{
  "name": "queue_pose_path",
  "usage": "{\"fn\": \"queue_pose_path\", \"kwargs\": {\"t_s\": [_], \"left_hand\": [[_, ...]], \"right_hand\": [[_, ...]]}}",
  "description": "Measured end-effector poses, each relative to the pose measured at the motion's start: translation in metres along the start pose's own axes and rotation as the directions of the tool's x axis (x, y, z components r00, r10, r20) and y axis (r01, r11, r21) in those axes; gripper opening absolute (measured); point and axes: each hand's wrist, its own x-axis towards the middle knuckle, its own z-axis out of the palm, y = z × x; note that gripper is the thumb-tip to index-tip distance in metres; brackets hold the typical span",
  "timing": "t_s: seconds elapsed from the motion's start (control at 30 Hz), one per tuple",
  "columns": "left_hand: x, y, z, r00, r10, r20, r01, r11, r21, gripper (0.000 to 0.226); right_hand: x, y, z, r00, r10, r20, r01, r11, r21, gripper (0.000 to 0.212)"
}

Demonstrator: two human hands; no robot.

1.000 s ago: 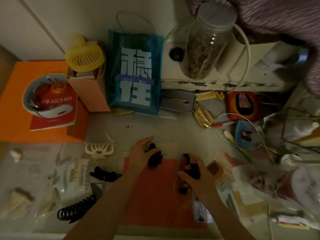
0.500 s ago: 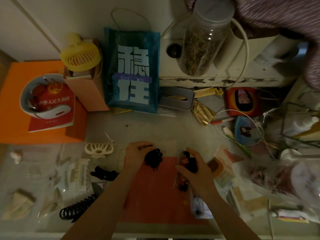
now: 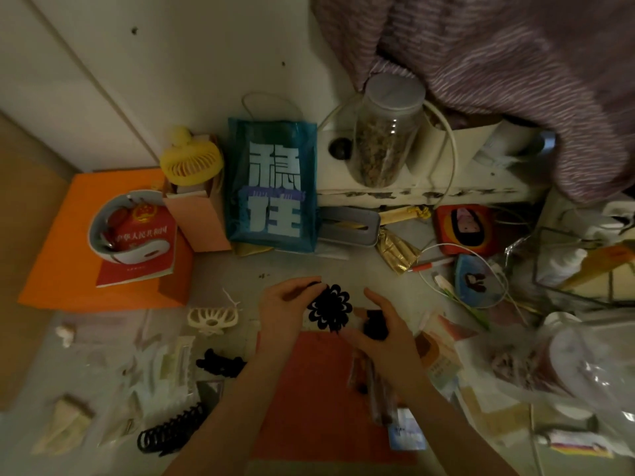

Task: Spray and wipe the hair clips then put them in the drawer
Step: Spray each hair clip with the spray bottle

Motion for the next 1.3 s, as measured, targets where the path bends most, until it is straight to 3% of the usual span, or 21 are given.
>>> {"fn": "queue_pose_path", "kwargs": {"t_s": [0.07,0.33,0.53,0.63,0.77,0.87,1.1,1.3], "left_hand": [[-0.005,0.013,0.001,0.999,0.025,-0.024,-0.025,1.0,-0.011,0.016],[-0.032,0.058,0.001,0.984,0.149,-0.101,-0.162,0.979,-0.124,0.022],[-0.047,0.092,-0.005,0.939,0.318,-0.128,-0.324,0.946,-0.029,0.022],[-0.052,0.115,-0.011,0.93,0.358,-0.079,-0.356,0.934,0.037,0.016],[-0.061,0.153,-0.021,0.9,0.436,0.026,-0.436,0.895,0.094,0.027],[-0.064,0.178,-0.027,0.909,0.395,0.133,-0.41,0.905,0.115,0.034],[-0.061,0.216,-0.04,0.91,0.335,0.245,-0.35,0.937,0.018,0.039],[-0.069,0.244,-0.045,0.835,0.44,0.331,-0.469,0.883,0.007,0.034]], "right_hand": [[-0.003,-0.009,-0.001,1.0,-0.029,0.0,0.029,0.999,-0.016,0.08],[-0.016,-0.05,-0.004,0.98,-0.197,-0.029,0.199,0.976,0.082,0.034],[-0.028,-0.088,-0.014,0.98,-0.199,-0.013,0.198,0.965,0.172,0.029],[-0.033,-0.11,-0.024,0.976,-0.217,-0.015,0.216,0.958,0.189,0.03],[-0.039,-0.141,-0.042,0.962,-0.271,0.01,0.264,0.943,0.202,0.027],[-0.044,-0.164,-0.055,0.946,-0.323,0.025,0.311,0.927,0.211,0.028],[-0.055,-0.212,-0.075,0.898,-0.439,0.039,0.42,0.88,0.222,0.029],[-0.066,-0.244,-0.09,0.837,-0.546,0.035,0.528,0.823,0.21,0.026]]}}
